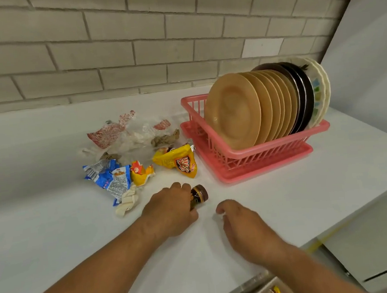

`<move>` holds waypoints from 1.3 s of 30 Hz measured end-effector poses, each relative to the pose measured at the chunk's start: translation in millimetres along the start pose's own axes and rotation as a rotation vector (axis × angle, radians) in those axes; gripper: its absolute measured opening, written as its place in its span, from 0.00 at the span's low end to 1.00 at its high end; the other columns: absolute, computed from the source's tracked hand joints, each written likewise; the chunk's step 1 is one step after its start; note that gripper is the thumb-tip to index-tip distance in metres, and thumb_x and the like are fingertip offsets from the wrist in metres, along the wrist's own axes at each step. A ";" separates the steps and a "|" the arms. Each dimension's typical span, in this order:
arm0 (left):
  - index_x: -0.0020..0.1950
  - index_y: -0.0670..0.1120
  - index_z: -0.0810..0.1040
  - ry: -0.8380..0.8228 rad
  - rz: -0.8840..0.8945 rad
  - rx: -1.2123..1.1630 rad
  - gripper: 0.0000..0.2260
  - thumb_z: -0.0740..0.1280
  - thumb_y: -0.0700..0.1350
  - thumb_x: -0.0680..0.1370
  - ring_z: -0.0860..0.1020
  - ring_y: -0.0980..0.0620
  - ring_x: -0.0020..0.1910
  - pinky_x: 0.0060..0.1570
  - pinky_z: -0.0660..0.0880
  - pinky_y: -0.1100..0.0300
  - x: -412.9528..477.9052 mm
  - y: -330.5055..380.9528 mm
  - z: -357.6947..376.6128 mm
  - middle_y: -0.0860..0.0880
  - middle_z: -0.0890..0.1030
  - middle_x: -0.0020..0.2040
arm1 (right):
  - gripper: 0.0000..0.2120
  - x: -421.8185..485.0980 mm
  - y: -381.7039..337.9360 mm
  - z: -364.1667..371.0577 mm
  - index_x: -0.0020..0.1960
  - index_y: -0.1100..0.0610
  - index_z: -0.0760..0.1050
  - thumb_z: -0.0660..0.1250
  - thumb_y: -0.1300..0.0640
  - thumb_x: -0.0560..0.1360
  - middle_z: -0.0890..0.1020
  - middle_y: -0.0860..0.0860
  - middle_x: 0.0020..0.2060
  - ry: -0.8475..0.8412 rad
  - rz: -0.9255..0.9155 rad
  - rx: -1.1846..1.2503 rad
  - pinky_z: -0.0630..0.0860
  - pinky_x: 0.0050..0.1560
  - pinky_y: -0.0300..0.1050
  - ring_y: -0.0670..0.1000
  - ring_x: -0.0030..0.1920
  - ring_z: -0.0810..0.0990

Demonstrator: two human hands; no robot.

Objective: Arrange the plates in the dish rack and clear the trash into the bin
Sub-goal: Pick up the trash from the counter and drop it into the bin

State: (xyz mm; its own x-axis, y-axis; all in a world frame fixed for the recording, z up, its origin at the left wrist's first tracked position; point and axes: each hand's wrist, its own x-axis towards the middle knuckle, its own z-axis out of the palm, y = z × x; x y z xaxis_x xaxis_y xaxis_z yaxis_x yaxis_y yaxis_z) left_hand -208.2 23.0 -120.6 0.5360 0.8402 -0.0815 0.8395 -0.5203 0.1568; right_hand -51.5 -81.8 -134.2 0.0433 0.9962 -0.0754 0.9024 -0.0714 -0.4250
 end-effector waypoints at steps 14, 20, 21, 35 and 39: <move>0.56 0.53 0.69 0.322 -0.410 -0.168 0.16 0.64 0.58 0.72 0.74 0.49 0.40 0.38 0.71 0.56 -94.2 -121.7 -58.4 0.53 0.75 0.42 | 0.27 98.7 -130.4 43.6 0.68 0.48 0.64 0.61 0.37 0.75 0.73 0.53 0.63 0.039 -0.251 -0.133 0.73 0.53 0.52 0.59 0.58 0.76; 0.55 0.54 0.70 0.367 -0.429 -0.190 0.14 0.64 0.57 0.72 0.76 0.47 0.43 0.43 0.75 0.53 -108.3 -129.5 -53.8 0.53 0.78 0.45 | 0.25 108.2 -150.5 65.7 0.67 0.49 0.66 0.58 0.37 0.76 0.67 0.56 0.65 0.008 -0.190 -0.224 0.72 0.49 0.51 0.62 0.56 0.76; 0.55 0.53 0.70 0.371 -0.427 -0.182 0.14 0.64 0.57 0.73 0.76 0.47 0.42 0.43 0.75 0.54 -109.8 -128.5 -52.0 0.53 0.77 0.45 | 0.22 103.4 -149.4 69.6 0.66 0.50 0.67 0.57 0.39 0.77 0.68 0.56 0.63 0.015 -0.181 -0.228 0.71 0.46 0.50 0.62 0.55 0.76; 0.55 0.55 0.68 0.224 -0.143 -0.392 0.17 0.63 0.64 0.73 0.75 0.52 0.44 0.42 0.75 0.54 -84.5 -36.2 -26.2 0.54 0.76 0.45 | 0.07 -7.7 -30.7 34.2 0.50 0.53 0.71 0.66 0.56 0.74 0.72 0.45 0.48 0.251 -0.177 0.090 0.71 0.42 0.40 0.47 0.41 0.74; 0.63 0.62 0.63 0.221 0.029 -0.502 0.22 0.59 0.68 0.72 0.76 0.53 0.45 0.46 0.76 0.54 -80.6 23.0 -19.5 0.58 0.77 0.48 | 0.04 -38.5 16.7 3.3 0.46 0.52 0.74 0.68 0.57 0.73 0.73 0.42 0.43 0.258 -0.122 0.050 0.70 0.44 0.36 0.44 0.42 0.74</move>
State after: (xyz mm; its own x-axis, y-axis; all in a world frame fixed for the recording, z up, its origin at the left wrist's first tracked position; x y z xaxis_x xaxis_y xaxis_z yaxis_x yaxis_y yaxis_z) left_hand -233.9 -53.8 -91.2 0.4817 0.8666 0.1303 0.6498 -0.4530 0.6104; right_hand -39.5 -121.5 -141.3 0.0498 0.9768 0.2084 0.8855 0.0533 -0.4615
